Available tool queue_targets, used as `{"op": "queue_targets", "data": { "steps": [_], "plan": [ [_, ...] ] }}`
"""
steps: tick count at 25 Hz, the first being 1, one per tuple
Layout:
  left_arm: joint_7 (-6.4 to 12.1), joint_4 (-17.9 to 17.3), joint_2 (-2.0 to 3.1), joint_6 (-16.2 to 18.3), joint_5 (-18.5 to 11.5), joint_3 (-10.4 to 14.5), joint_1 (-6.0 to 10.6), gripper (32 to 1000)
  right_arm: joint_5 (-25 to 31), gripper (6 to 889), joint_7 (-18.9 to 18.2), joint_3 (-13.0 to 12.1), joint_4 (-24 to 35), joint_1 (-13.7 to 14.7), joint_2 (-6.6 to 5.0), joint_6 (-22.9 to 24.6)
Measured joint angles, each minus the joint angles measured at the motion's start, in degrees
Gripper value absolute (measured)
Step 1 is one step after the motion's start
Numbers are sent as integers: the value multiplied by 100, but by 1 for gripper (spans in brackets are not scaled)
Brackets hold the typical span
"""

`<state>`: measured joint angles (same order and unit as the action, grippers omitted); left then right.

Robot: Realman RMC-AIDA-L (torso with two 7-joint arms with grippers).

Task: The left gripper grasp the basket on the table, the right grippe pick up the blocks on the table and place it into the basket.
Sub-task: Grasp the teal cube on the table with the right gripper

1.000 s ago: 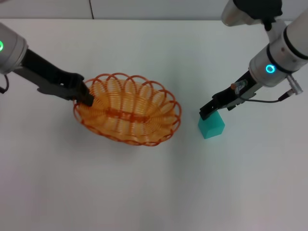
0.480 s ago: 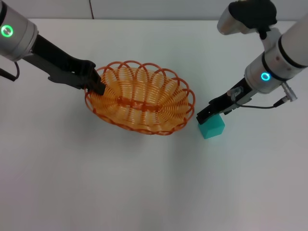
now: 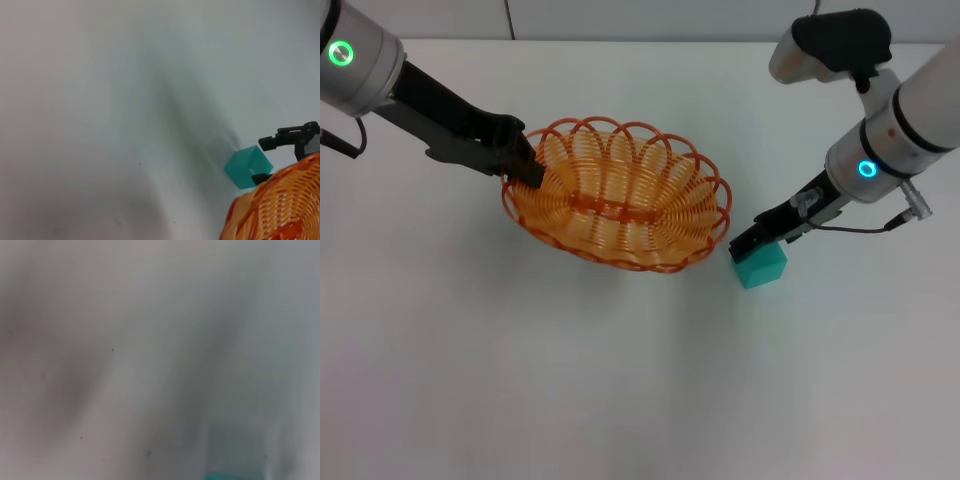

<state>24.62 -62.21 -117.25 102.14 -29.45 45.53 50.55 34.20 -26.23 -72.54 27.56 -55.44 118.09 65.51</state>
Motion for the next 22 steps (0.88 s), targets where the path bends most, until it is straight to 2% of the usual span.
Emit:
{"op": "queue_targets", "data": {
  "steps": [11,22],
  "plan": [
    [12,44,0,-46,1,0,-1,98,-1,857,-185,-4,-464,-134,44,-434],
    [31,53,0,-106,1,0,-9,97,-1,824,-255,-10,-577,-141,66,-611]
  ]
}}
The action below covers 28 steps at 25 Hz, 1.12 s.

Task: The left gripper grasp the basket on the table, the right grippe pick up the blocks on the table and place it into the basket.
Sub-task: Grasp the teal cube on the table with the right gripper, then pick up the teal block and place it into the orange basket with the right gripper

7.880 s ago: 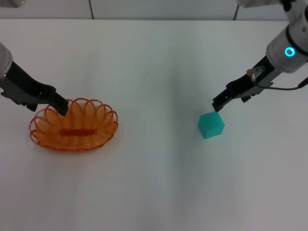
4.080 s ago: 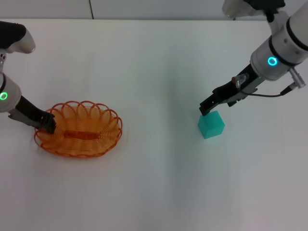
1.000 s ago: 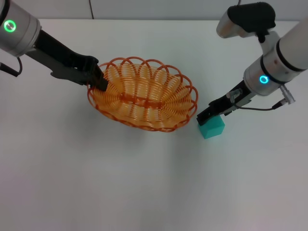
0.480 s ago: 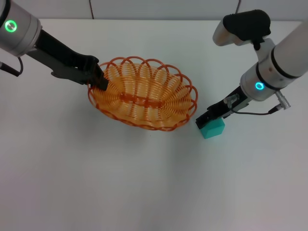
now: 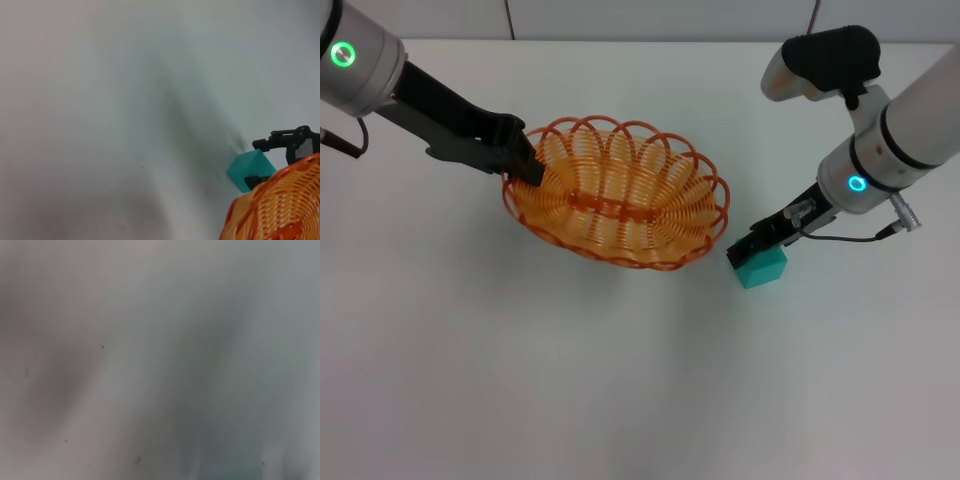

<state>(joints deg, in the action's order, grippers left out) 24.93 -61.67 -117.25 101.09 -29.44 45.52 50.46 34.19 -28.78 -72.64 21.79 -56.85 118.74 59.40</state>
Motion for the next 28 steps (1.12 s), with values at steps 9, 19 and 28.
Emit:
{"op": "queue_targets", "data": {
  "steps": [9,19,28],
  "plan": [
    [18,8,0,-25,0,0,-11,97,0,796,-6,5,-81,-2,9,-35],
    [30,33,0,-71,0,0,-30,97,0,765,-6,28,-90,-2,8,-34],
    [37,87,0,-81,0,0,-67,97,288,555,-62,23,-79,39,-5,-29]
  ]
}}
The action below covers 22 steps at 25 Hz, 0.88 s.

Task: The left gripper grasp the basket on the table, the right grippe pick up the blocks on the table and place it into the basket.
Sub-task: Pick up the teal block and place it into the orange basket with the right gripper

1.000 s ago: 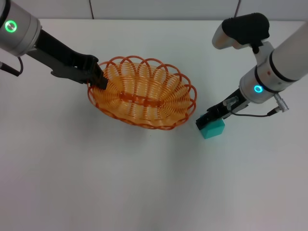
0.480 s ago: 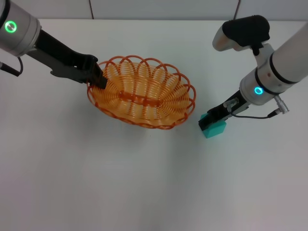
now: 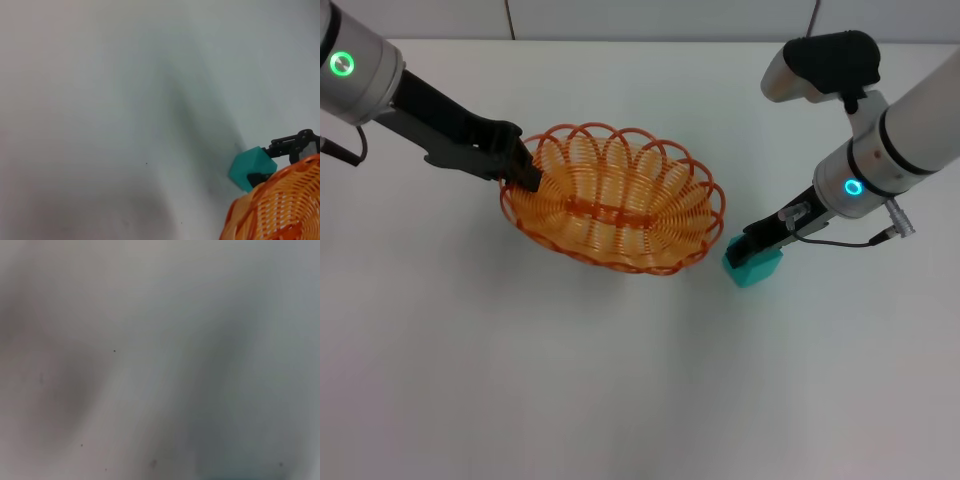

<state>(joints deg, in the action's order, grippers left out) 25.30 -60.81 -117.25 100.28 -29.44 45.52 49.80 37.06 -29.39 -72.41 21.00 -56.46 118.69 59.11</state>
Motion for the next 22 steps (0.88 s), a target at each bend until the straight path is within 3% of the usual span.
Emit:
{"op": "queue_targets", "data": {
  "steps": [11,16,22],
  "plan": [
    [8,-1,13,1,0,-12,-74,97,8,541,30,-15,136,-22,1,123],
    [20,-2,37,0,0,-58,-141,97,-13,536,261,-37,664,103,9,539],
    [37,-2,38,0,0,-63,-167,97,-53,545,651,-24,1695,493,-37,1043]
  ]
}}
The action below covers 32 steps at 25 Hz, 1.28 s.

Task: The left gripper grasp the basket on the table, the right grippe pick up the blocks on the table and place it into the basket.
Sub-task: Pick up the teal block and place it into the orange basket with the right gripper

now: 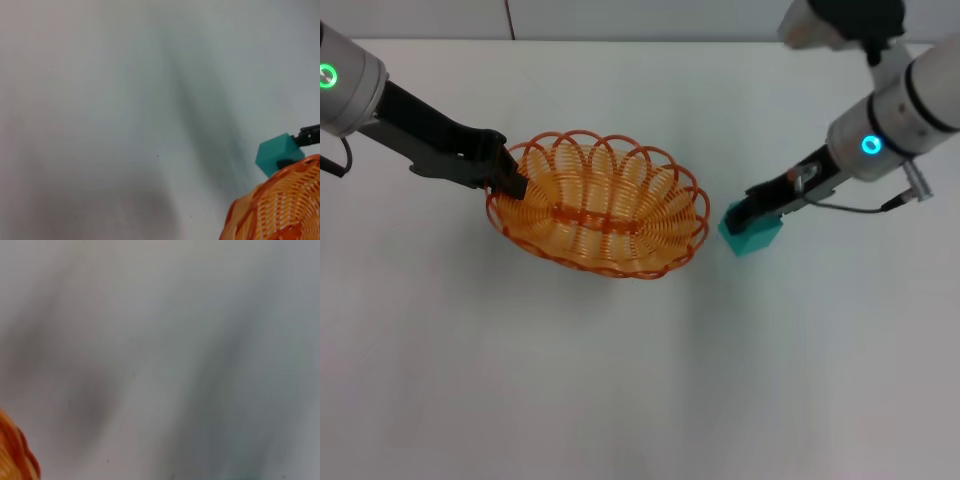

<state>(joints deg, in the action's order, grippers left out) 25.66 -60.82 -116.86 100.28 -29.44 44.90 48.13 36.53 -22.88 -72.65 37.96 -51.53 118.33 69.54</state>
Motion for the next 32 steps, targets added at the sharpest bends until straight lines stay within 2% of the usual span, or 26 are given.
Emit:
{"op": "queue_targets", "data": {
  "steps": [5,8,11,14,17,21,24,32],
  "plan": [
    [12,0,8,-7,0,1,0,97,16,552,256,145,941,229,-45,335],
    [13,0,8,-14,0,2,1,97,30,557,275,395,1374,250,-106,558],
    [17,0,8,-24,4,2,-3,97,45,561,266,612,1841,248,-119,755],
    [21,0,8,-61,12,14,-6,97,160,565,227,725,2352,180,-118,983],
    [23,0,7,-79,17,33,6,97,553,570,170,697,2732,76,-127,1221],
    [25,0,6,-84,28,35,8,97,951,576,48,663,2976,-253,-132,1604],
    [26,1,6,-111,28,33,22,97,1018,580,7,478,3076,-504,-99,1880],
    [27,153,26,-142,31,15,78,97,976,592,19,-604,3486,-791,-75,2231]
  ]
}}
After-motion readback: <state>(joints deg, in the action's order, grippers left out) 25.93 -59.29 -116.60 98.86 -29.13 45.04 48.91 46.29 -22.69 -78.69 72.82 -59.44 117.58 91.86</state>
